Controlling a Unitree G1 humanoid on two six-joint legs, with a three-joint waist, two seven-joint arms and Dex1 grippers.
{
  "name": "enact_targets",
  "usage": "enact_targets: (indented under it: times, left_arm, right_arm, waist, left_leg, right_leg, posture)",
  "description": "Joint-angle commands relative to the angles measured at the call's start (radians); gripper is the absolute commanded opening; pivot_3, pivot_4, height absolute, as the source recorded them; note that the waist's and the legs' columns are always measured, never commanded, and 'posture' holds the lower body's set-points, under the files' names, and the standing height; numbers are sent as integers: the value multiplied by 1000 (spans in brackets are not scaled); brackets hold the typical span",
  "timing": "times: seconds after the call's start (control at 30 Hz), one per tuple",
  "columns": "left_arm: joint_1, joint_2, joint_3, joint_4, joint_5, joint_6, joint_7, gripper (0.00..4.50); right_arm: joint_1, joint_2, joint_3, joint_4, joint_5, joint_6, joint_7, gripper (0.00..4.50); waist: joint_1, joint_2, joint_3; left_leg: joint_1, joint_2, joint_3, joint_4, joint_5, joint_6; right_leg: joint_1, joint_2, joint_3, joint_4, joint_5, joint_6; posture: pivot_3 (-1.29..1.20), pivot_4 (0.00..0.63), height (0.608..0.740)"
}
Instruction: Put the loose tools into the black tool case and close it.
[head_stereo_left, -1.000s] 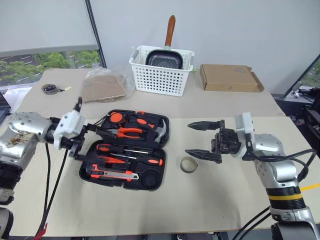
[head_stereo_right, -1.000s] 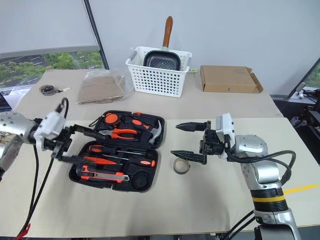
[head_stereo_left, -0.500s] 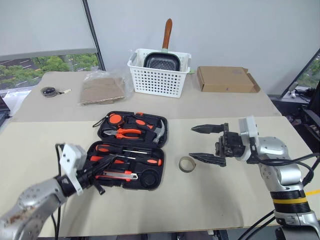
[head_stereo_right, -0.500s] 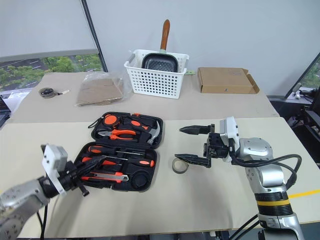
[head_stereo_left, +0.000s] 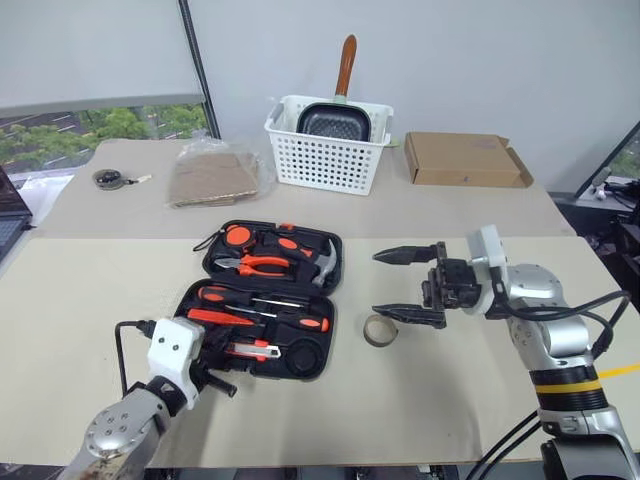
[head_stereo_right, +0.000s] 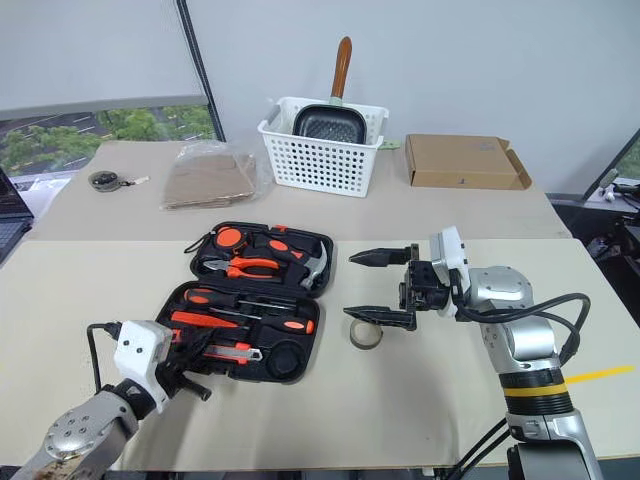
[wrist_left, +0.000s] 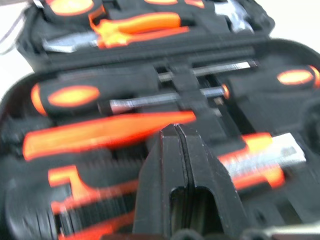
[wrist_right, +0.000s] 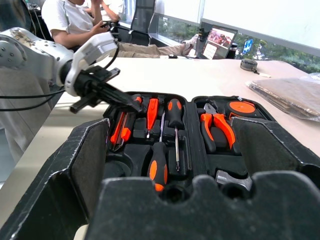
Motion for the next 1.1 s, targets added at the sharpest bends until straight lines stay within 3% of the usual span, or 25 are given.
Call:
enact_targets:
  times: [0.03,0.53,1.1]
  left_arm:
    - [6,-6,-21,-10,24,20,-5,44]
    - [39,68,-80,88,101,141,-48,44]
    - [55,35,-74,199,157,24,-82,44]
  right_arm:
    - [-2,1,-12,-30,7,-17,-4,4500]
    - [20,-7,-25,-57,8,-18,-30,4500]
    - [14,-4,-21,-54,7,-21,-43,4500]
  waist:
    - [-1,0,0]
    - [-13,8,-5]
    - [-14,19,-11]
  left_leg:
    - [0,0,0,0,0,0]
    - [3,0,0,-1,-4,-4]
    - [7,1,1,-2,-5,-5]
  right_leg:
    - [0,0,0,-1,0,0]
    - [1,0,1,-1,0,0]
    - [2,0,2,-1,-2,-1]
  posture:
    - [0,150,700]
    - [0,150,700]
    - [0,150,700]
